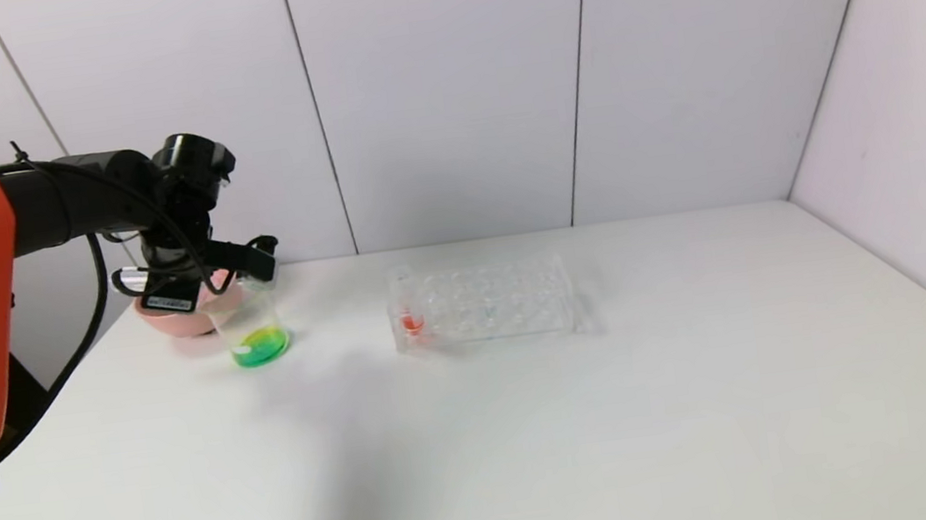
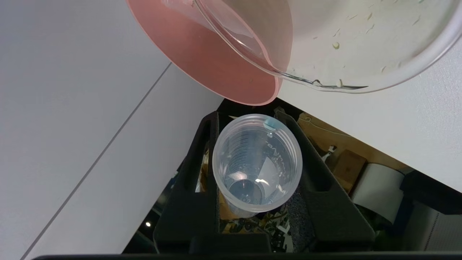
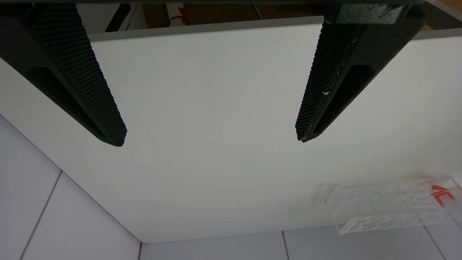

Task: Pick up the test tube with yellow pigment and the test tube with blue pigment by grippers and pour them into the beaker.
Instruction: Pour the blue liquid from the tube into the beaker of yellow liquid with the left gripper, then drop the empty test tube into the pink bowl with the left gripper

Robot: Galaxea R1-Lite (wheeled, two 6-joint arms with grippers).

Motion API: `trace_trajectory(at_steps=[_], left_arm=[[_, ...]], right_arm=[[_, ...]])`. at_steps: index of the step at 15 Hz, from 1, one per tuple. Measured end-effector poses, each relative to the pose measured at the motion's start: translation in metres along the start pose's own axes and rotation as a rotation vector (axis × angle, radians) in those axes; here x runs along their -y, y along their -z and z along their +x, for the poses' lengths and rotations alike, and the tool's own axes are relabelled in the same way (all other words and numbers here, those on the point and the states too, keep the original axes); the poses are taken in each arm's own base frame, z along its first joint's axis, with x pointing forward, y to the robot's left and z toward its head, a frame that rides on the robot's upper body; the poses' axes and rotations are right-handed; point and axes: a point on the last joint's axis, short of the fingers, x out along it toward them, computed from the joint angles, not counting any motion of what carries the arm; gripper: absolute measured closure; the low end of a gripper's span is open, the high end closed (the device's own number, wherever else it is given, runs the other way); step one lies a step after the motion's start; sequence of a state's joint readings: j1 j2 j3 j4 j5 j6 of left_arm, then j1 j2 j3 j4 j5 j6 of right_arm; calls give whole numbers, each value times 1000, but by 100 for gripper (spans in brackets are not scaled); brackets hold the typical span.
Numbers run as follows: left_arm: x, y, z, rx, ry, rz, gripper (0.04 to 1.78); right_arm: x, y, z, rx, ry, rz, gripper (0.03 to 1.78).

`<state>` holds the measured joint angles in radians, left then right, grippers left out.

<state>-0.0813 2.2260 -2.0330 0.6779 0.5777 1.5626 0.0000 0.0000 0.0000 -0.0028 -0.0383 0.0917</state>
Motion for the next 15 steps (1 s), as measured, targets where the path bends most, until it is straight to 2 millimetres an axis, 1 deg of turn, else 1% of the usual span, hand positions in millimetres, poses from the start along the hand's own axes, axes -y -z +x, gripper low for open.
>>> trace_trajectory(at_steps=[3, 5, 6, 9, 12, 15], left_arm=[[-3, 7, -9, 41, -21, -53, 129], [-5, 15, -13, 101, -27, -160, 129], [-6, 23, -15, 132, -25, -243, 129], [-9, 54, -22, 276, 0, -546, 129], [-9, 91, -24, 467, 61, -872, 129], [-14, 123, -17, 748, 99, -1156, 129]], right_arm=[[0, 0, 0, 0, 0, 0, 10], [0, 0, 0, 0, 0, 0, 10], [0, 0, 0, 0, 0, 0, 10], [0, 0, 0, 0, 0, 0, 10], [0, 0, 0, 0, 0, 0, 10], [0, 0, 0, 0, 0, 0, 10]])
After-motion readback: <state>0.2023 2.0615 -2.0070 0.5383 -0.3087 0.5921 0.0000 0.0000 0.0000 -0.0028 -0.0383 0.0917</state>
